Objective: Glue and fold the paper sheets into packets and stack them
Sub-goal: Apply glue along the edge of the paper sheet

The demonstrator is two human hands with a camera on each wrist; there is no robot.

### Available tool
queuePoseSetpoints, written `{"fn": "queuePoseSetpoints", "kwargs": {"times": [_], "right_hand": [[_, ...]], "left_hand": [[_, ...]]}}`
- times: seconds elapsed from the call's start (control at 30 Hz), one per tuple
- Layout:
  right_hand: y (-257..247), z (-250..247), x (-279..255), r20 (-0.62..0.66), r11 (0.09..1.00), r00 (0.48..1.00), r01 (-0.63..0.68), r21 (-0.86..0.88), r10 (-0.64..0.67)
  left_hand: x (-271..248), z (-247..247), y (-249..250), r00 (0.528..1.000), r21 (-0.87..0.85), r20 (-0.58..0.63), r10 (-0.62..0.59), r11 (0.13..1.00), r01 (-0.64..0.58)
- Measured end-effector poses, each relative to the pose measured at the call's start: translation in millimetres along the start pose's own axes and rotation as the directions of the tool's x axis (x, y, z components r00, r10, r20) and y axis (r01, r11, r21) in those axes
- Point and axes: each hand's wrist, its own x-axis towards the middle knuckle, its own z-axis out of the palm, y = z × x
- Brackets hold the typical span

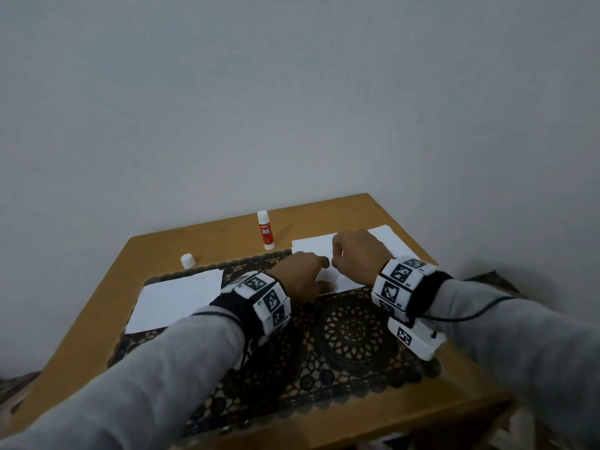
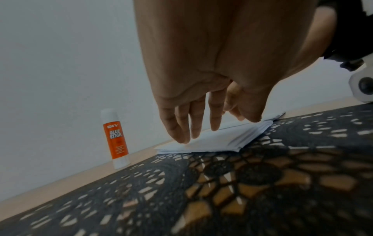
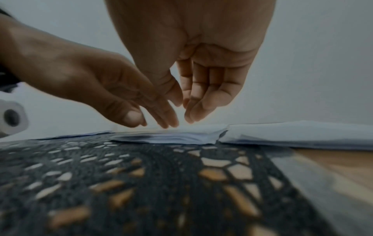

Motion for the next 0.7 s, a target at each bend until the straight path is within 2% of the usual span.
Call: {"fn": "queuePoseSetpoints", "kwargs": {"times": [0.13,0.3,0.43,0.7], "right_hand": [[-1,4,0,-0.022,1.000,0.999,0.025,0.017,-0.024],[-1,6,2,-0.031,0.999,0.999,0.022,0.044,-0.020],[0,6,2,-0.041,0.999,0.999,0.005,0.039,-0.003],[2,3,2,-0.058,0.998,0.998,-0.027,0.059,0.030]], "left_hand": [[4,4,-3,0.999,0.057,-0.023,0.038,0.998,-0.037],[4,2,-8,0.997,0.001,-0.037,0.064,0.998,-0.064],[-3,-2,-9,0.987,-0.012,-0.099,0.124,0.992,-0.125],[-16,-9,-12,0.971,0.092,-0.171,0.165,0.984,-0.151]]}}
